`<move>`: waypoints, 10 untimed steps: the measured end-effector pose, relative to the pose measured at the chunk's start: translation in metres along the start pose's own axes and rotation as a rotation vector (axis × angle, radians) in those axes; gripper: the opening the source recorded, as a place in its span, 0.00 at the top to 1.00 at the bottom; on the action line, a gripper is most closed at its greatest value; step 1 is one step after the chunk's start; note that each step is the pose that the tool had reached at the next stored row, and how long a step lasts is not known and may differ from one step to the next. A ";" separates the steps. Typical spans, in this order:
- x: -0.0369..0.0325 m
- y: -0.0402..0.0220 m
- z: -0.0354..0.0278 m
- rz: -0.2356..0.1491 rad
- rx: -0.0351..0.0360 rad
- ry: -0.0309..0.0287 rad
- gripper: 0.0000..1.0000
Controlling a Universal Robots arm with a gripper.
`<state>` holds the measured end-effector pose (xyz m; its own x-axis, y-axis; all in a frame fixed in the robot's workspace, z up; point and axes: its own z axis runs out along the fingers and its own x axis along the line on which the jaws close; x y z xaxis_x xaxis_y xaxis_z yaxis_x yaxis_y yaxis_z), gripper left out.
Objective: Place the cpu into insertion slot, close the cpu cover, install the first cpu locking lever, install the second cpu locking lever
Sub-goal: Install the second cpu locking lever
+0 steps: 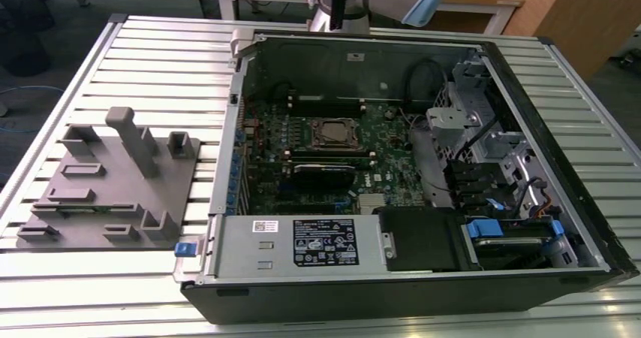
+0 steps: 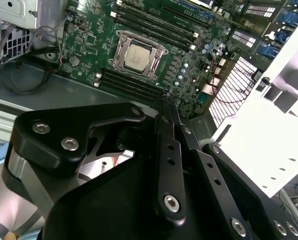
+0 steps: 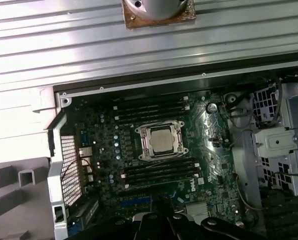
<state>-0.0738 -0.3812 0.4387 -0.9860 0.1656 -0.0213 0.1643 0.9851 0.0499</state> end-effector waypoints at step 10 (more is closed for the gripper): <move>0.0004 -0.0009 0.0182 0.000 -0.0002 -0.0001 0.89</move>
<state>-0.0738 -0.3812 0.4205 -0.9860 0.1656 -0.0214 0.1643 0.9851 0.0501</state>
